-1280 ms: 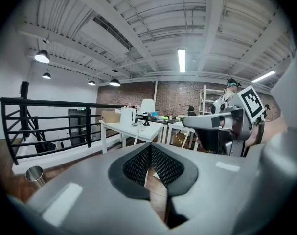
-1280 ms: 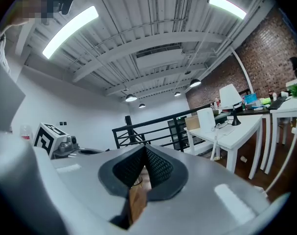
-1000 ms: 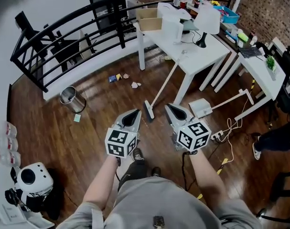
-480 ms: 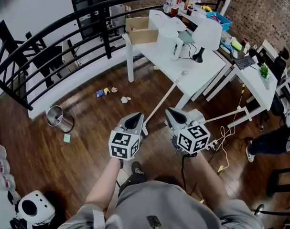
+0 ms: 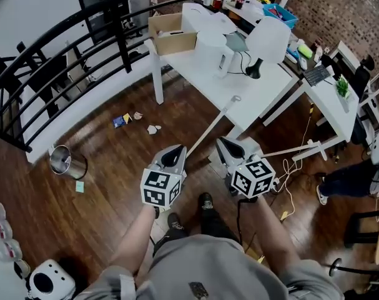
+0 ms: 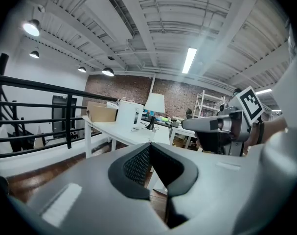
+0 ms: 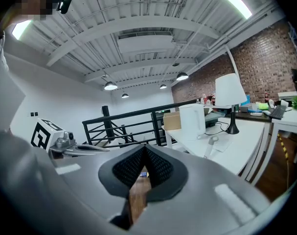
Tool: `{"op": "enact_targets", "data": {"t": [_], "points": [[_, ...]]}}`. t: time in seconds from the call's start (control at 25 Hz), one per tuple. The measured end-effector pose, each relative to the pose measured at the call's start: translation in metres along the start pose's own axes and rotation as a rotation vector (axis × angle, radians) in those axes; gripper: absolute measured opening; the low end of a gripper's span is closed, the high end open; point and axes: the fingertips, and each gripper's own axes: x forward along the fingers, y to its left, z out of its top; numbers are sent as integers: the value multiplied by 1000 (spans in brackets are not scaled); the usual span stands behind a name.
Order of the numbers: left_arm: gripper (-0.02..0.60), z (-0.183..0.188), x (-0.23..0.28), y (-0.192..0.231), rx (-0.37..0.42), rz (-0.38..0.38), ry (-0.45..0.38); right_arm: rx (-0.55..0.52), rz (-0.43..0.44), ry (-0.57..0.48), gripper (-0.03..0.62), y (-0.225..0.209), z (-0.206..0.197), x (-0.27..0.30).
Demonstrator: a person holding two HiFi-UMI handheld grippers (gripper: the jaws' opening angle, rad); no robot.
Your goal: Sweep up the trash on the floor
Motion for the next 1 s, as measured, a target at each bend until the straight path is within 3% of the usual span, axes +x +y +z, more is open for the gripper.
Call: {"op": "enact_targets", "data": {"t": [0.4, 0.6, 0.84, 1.0], "points": [[6, 5, 101, -14, 15, 51, 48, -37, 73, 45, 0, -114, 11, 44], [6, 16, 149, -14, -7, 107, 41, -121, 104, 113, 0, -172, 19, 64], [6, 12, 171, -6, -42, 134, 59, -231, 111, 225, 168, -214, 18, 100], [6, 4, 178, 1, -45, 131, 89, -282, 141, 347, 221, -228, 6, 125]]}}
